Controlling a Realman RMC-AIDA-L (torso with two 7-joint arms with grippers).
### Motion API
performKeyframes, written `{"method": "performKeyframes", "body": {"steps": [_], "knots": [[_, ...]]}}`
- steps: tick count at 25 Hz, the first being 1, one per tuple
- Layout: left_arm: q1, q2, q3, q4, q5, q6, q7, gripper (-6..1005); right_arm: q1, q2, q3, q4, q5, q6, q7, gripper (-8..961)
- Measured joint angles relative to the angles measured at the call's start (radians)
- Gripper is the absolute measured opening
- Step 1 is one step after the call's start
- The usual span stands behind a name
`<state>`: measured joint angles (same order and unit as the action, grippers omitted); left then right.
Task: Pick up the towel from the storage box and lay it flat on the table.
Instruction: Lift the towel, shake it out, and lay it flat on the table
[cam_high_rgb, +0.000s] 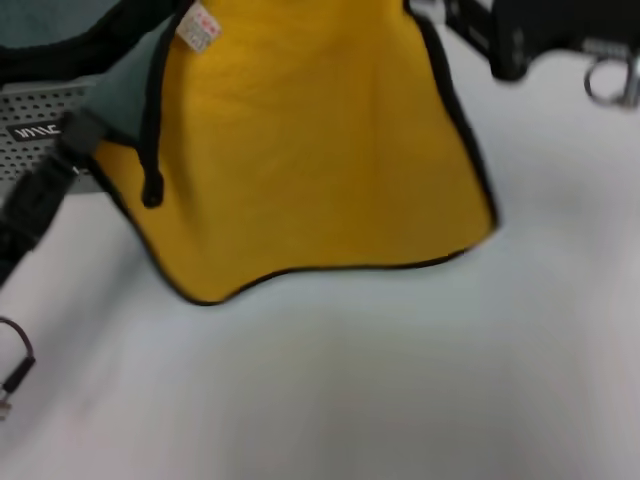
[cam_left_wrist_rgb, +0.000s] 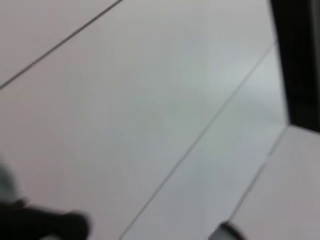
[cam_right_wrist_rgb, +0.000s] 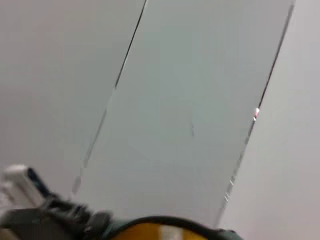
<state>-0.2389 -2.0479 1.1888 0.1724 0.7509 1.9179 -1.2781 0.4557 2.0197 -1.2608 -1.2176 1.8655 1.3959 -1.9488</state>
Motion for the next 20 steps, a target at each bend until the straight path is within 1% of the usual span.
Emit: {"method": "performKeyframes", "body": {"steps": [2,5,6,9,10,11,12,14,17,20], "knots": [[0.007,-0.004,0.000,-0.013,0.021,-0.061,0.017,127,0.016,0.003,0.011,-0.069,-0.036,-0.037,0.055,2],[0.001,-0.010,0.000,-0.021,0.057,-0.152,0.027,127,0.058,-0.002,0.027,-0.134,-0.051,-0.083,0.114,3],[-0.003,-0.016,0.000,-0.021,0.069,-0.192,0.031,127,0.073,-0.003,0.035,-0.150,-0.057,-0.093,0.134,3],[-0.019,-0.032,0.000,-0.020,0.092,-0.278,0.066,221,0.117,-0.004,0.057,-0.190,-0.093,-0.121,0.191,4],[-0.025,-0.037,0.000,-0.019,0.101,-0.301,0.083,252,0.117,-0.004,0.057,-0.190,-0.093,-0.121,0.191,4],[-0.029,-0.042,0.000,-0.017,0.111,-0.313,0.102,283,0.155,-0.002,0.062,-0.213,-0.144,-0.149,0.240,5],[-0.033,-0.045,0.000,-0.016,0.120,-0.316,0.119,321,0.160,-0.002,0.062,-0.215,-0.153,-0.153,0.248,5],[-0.046,-0.052,0.000,-0.016,0.133,-0.315,0.147,398,0.196,0.000,0.056,-0.218,-0.206,-0.170,0.284,6],[-0.068,-0.057,0.000,-0.016,0.142,-0.298,0.179,513,0.229,0.002,0.037,-0.211,-0.268,-0.180,0.312,6],[-0.082,-0.058,-0.002,-0.020,0.141,-0.286,0.207,563,0.241,0.001,0.014,-0.201,-0.294,-0.179,0.317,7]]}}
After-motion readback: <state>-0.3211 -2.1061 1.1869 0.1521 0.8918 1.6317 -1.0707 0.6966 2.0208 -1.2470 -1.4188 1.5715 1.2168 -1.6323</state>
